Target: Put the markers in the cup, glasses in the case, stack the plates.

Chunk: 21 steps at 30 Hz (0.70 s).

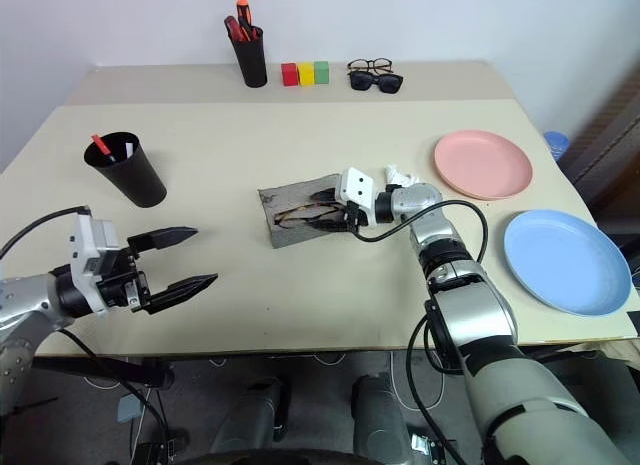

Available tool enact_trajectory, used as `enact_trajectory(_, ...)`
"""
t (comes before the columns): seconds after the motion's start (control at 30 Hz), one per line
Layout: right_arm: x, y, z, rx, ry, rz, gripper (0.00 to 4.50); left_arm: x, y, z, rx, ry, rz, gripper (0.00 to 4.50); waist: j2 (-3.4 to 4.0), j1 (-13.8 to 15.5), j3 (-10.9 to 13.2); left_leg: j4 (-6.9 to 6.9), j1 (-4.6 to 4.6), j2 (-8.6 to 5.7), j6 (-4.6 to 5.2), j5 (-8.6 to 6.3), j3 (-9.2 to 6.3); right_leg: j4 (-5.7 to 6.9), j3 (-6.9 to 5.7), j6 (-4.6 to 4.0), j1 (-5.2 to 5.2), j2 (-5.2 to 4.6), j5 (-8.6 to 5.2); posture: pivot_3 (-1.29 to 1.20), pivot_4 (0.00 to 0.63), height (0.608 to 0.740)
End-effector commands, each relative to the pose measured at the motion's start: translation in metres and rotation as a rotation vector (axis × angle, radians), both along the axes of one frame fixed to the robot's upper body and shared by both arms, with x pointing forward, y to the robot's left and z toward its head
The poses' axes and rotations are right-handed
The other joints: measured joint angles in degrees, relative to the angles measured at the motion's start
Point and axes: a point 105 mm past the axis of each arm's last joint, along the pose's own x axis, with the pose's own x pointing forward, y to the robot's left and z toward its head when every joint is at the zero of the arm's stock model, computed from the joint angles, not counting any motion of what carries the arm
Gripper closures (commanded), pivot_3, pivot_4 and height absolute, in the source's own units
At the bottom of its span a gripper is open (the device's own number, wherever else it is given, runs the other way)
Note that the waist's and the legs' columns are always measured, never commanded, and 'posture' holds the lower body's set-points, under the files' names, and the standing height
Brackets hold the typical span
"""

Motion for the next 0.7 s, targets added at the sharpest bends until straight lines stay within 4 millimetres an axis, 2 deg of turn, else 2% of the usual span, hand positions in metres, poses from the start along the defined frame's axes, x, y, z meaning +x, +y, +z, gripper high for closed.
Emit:
enact_trajectory(0.03,0.004,-0.013,0.026,0.045,-0.088,-0.02,0.57,0.012,0.003,0.016,-0.026,-0.065,0.033,0.0,0.02,0.1,0.0,0.0,0.0,0.01,0.0,0.0,0.0,0.0,0.0,0.0,0.01,0.01,0.0,0.0,0.15,0.74)
enact_trajectory(0.2,-0.004,-0.038,0.052,0.102,-0.141,-0.055,0.57,0.049,0.007,0.027,-0.023,-0.134,0.125,0.0,0.04,0.3,0.0,0.02,0.0,0.01,-0.02,0.02,-0.01,0.0,-0.01,0.0,0.05,0.03,0.01,0.0,0.15,0.74)
enact_trajectory(0.37,-0.021,-0.066,0.052,0.114,-0.138,-0.151,0.57,0.085,0.006,0.029,-0.017,-0.158,0.177,0.0,0.02,0.5,0.0,0.01,0.0,0.05,-0.02,0.02,0.01,0.0,-0.01,0.04,0.04,0.09,0.03,0.0,0.15,0.74)
enact_trajectory(0.47,-0.027,-0.069,0.047,0.113,-0.127,-0.189,0.57,0.091,0.001,0.025,-0.024,-0.141,0.142,0.0,0.03,0.0,0.0,0.02,0.0,0.09,-0.02,0.02,0.06,0.02,0.0,0.09,0.03,0.11,0.06,0.0,0.15,0.74)
enact_trajectory(0.7,-0.031,-0.052,0.022,0.105,-0.01,-0.136,0.57,0.086,-0.003,0.019,-0.011,-0.122,0.09,0.0,0.03,0.0,0.0,0.0,0.19,0.32,-0.02,0.01,0.59,0.12,0.37,-0.06,-0.09,0.19,0.08,0.0,0.15,0.74)
